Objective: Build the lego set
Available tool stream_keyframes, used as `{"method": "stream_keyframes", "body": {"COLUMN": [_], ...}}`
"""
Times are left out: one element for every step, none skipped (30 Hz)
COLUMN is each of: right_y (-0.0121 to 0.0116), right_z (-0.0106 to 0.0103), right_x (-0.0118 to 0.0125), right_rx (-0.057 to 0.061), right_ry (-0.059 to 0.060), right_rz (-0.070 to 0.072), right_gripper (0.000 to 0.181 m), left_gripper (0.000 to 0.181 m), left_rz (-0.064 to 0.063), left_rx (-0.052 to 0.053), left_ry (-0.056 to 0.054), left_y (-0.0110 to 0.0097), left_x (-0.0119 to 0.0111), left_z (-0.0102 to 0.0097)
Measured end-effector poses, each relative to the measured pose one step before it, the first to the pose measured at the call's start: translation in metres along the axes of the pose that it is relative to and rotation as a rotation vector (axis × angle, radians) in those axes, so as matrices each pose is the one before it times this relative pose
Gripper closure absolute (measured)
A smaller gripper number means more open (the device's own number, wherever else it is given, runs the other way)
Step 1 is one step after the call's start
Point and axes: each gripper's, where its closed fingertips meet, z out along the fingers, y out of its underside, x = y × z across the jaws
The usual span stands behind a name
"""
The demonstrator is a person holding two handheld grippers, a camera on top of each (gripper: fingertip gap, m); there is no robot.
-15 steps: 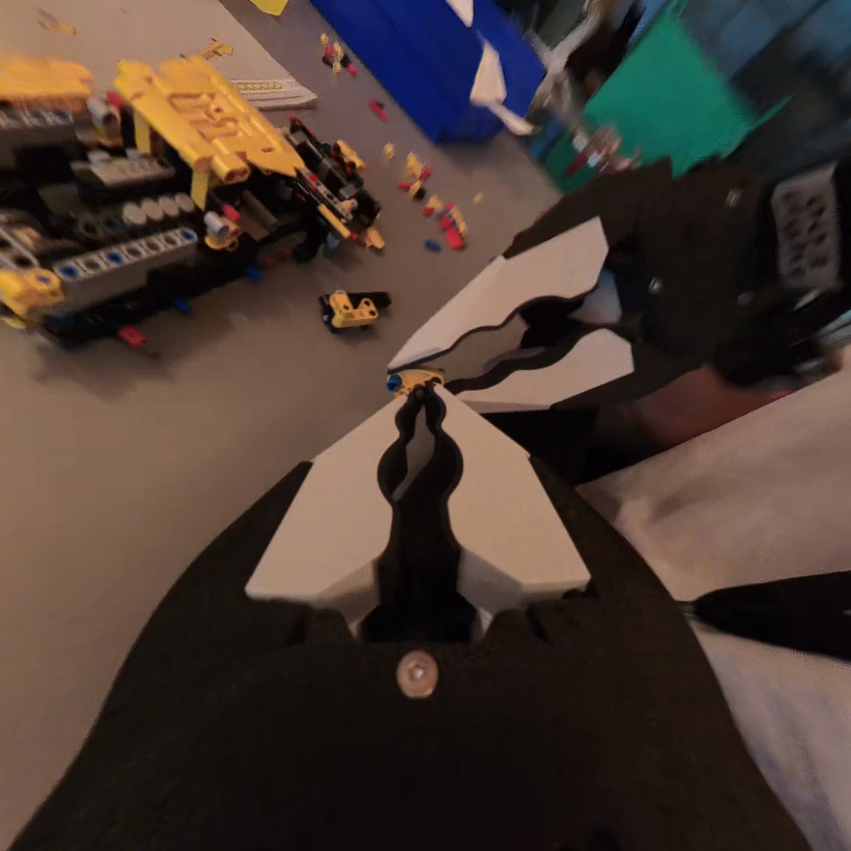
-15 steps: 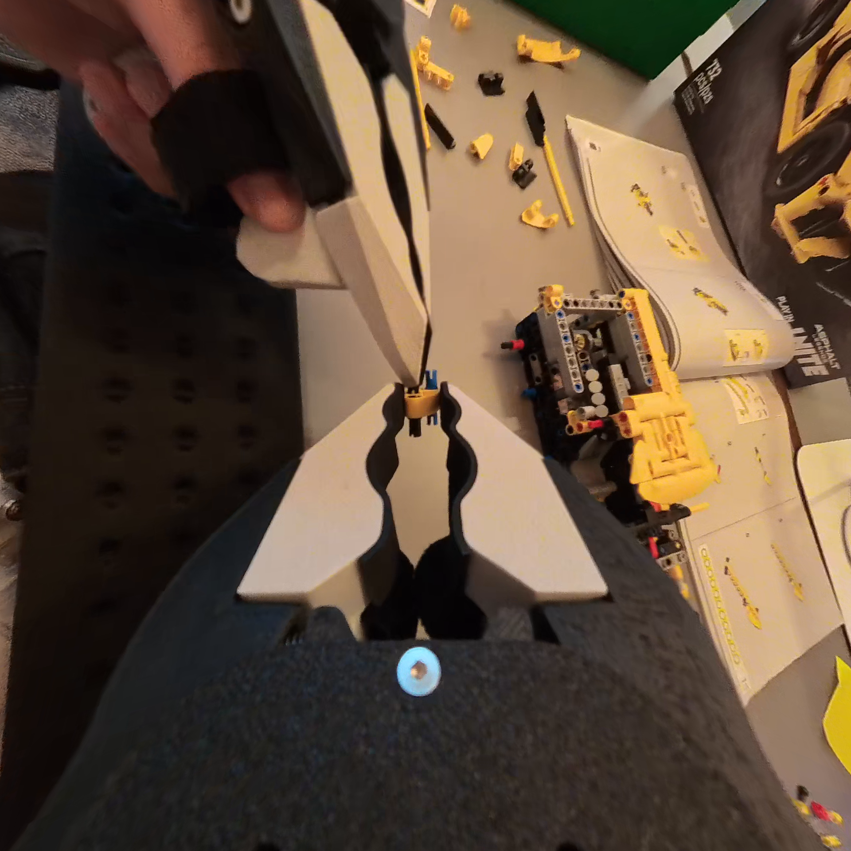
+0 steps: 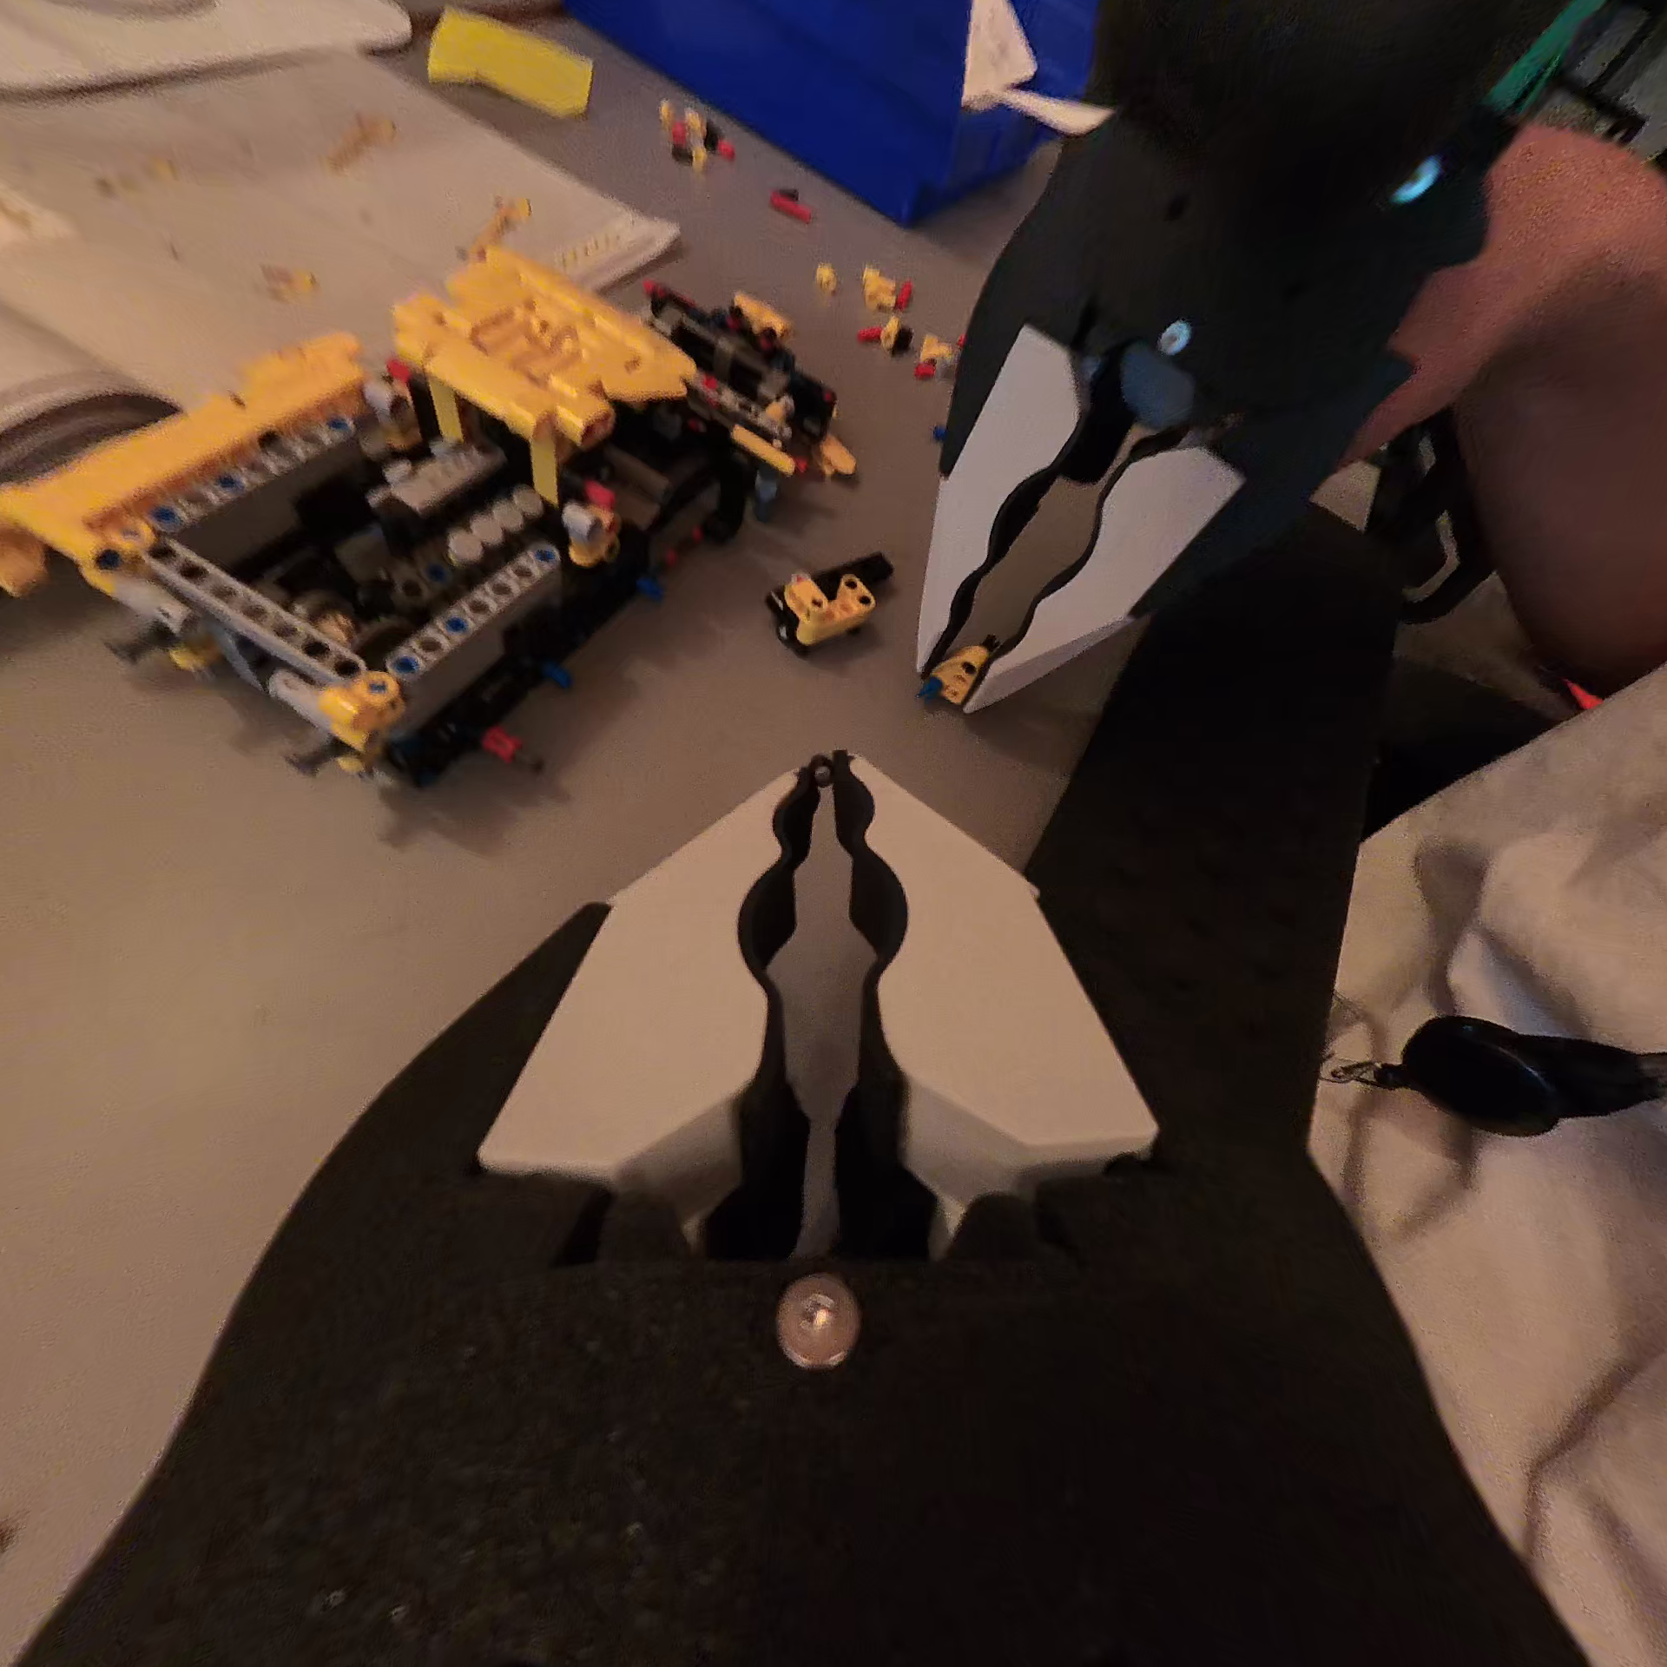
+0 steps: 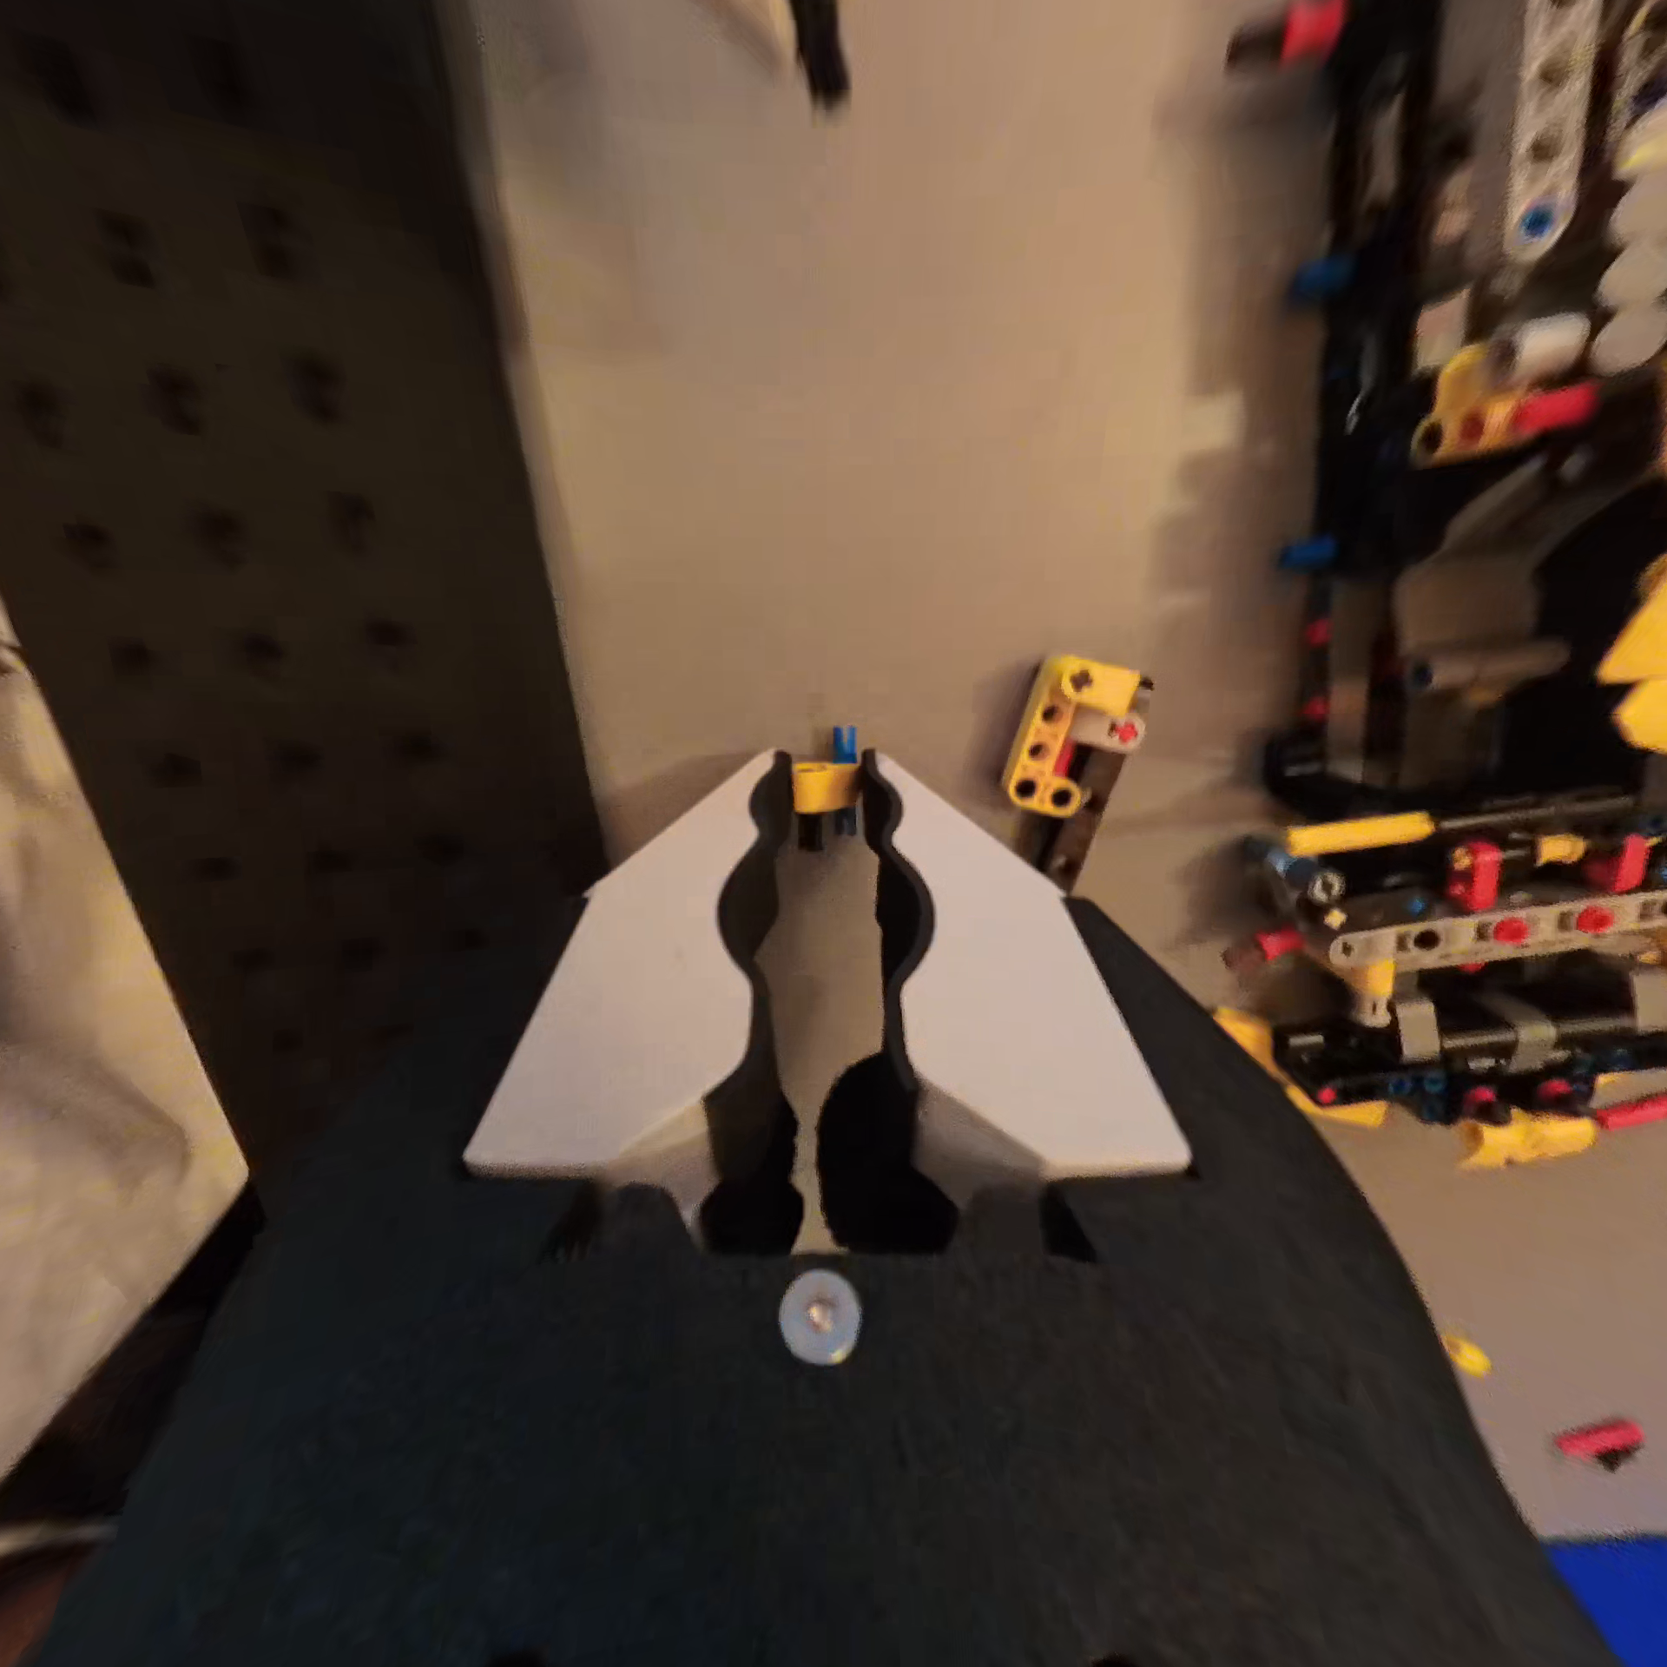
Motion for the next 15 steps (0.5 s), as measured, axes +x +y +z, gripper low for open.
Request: {"method": "stream_keyframes", "body": {"right_y": [0.00374, -0.00076, 0.00016, 0.00049, -0.00103, -0.00054, 0.00004, -0.00039, -0.00124, -0.00119, -0.00040, 0.00019, -0.00012, 0.00008, 0.00072], "right_z": [0.00102, 0.00062, 0.00115, 0.00138, 0.00039, 0.00014, 0.00013, 0.00037, 0.00048, -0.00003, -0.00077, -0.00173, -0.00253, -0.00304, -0.00318], "right_x": [0.00343, 0.00068, -0.00194, -0.00006, -0.00006, -0.00012, 0.00064, -0.00036, -0.00166, -0.00116, -0.00046, -0.00070, -0.00057, 0.00084, 0.00059], "right_rx": [-0.0278, 0.0013, -0.0085, -0.0089, 0.0095, 0.0115, 0.0121, 0.0169, 0.0290, 0.0341, 0.0338, 0.0412, 0.0543, 0.0612, 0.0684], "right_ry": [0.0077, 0.0022, -0.0131, 0.0000, 0.0011, 0.0002, 0.0031, -0.0033, -0.0112, -0.0092, -0.0066, -0.0073, -0.0084, -0.0005, -0.0042], "right_rz": [-0.0126, -0.0182, -0.0099, -0.0040, -0.0009, -0.0010, 0.0044, 0.0047, 0.0033, 0.0069, 0.0022, -0.0028, -0.0064, -0.0112, -0.0140], "right_gripper": [0.167, 0.167, 0.167, 0.167, 0.167, 0.167, 0.166, 0.166, 0.161, 0.157, 0.154, 0.154, 0.154, 0.154, 0.154], "left_gripper": [0.177, 0.177, 0.177, 0.177, 0.177, 0.177, 0.177, 0.177, 0.177, 0.177, 0.177, 0.177, 0.177, 0.177, 0.178], "left_rz": [0.0166, 0.0101, 0.0039, 0.0011, 0.0032, 0.0052, 0.0047, -0.0002, -0.0086, -0.0120, -0.0077, -0.0027, -0.0017, -0.0035, -0.0043], "left_rx": [0.0309, 0.0324, 0.0295, 0.0298, 0.0343, 0.0418, 0.0419, 0.0307, 0.0196, 0.0172, 0.0211, 0.0224, 0.0184, 0.0130, 0.0080], "left_ry": [0.0147, 0.0246, 0.0228, 0.0166, 0.0211, 0.0263, 0.0238, 0.0149, 0.0076, 0.0065, 0.0094, 0.0123, 0.0112, 0.0077, 0.0061], "left_y": [-0.00483, -0.00451, -0.00401, -0.00374, -0.00414, -0.00521, -0.00533, -0.00368, -0.00211, -0.00192, -0.00256, -0.00275, -0.00225, -0.00168, -0.00108], "left_x": [-0.00066, 0.00143, 0.00182, 0.00140, 0.00270, 0.00390, 0.00360, 0.00184, -0.00011, -0.00054, 0.00034, 0.00126, 0.00124, 0.00070, 0.00040], "left_z": [-0.00031, -0.00080, -0.00108, -0.00138, -0.00202, -0.00293, -0.00319, -0.00270, -0.00210, -0.00169, -0.00185, -0.00197, -0.00174, -0.00133, -0.00089]}}
